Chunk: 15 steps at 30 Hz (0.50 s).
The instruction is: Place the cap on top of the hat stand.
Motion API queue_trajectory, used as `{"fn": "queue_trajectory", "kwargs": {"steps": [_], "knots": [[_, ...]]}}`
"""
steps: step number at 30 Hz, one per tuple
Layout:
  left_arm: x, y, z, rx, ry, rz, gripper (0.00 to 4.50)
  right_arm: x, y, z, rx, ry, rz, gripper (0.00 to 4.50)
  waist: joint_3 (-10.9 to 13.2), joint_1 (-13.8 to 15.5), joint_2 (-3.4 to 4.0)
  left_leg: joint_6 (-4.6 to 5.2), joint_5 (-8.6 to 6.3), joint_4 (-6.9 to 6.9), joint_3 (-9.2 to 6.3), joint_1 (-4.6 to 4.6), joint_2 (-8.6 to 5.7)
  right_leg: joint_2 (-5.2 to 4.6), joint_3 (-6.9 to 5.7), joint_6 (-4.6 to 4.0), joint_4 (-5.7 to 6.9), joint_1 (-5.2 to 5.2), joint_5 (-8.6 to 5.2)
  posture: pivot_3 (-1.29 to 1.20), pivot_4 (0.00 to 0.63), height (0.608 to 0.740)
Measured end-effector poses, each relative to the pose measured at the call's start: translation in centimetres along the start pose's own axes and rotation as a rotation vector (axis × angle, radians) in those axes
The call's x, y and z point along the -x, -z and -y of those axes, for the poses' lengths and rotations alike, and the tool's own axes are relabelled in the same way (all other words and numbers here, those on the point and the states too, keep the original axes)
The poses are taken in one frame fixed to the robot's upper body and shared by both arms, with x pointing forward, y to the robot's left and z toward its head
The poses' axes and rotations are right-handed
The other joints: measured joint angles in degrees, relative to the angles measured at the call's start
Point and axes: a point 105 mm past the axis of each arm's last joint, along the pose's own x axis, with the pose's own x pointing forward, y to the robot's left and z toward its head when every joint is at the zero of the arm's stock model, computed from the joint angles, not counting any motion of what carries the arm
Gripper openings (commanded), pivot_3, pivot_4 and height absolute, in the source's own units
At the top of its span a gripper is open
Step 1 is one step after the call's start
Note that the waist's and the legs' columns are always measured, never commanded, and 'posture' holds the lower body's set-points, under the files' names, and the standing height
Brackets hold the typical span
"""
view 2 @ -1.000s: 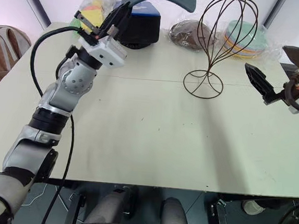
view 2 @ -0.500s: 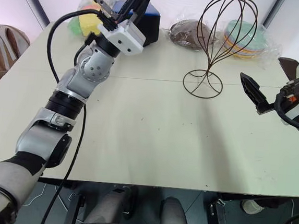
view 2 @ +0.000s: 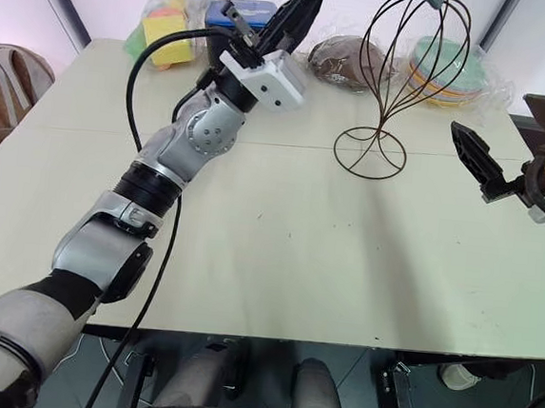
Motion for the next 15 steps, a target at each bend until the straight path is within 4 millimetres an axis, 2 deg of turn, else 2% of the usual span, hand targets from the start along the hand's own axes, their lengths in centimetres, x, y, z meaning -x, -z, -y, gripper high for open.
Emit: {"fn": "queue_trajectory", "kwargs": {"steps": [7,11,15], "knots": [[-1.3,-1.0,1.1,0.012,-0.002,0.028,0.02,0.5,0.2,0.3,-0.004,0.019,-0.011,4.5,0.03,-0.01,-0.05,0.0,0.0,0.01,0.01,0.0,0.0,0.0,0.0,0.01,0.02,-0.01,0.0,0.0,0.15,0.74],[-1.5,-1.2,1.6,0.032,-0.003,0.036,0.02,0.7,0.4,0.3,-0.006,0.021,-0.023,4.5,0.03,-0.05,-0.06,0.0,0.0,0.0,0.01,0.01,0.0,0.0,0.01,0.01,0.02,-0.01,-0.01,0.0,0.15,0.74],[-1.6,-1.9,3.0,0.053,0.027,0.059,0.02,1.0,0.3,0.3,-0.003,0.029,-0.024,4.5,0.04,-0.01,-0.07,0.0,0.0,0.0,0.01,0.0,0.0,0.0,0.01,0.02,0.03,-0.01,-0.01,0.0,0.15,0.74]]}}
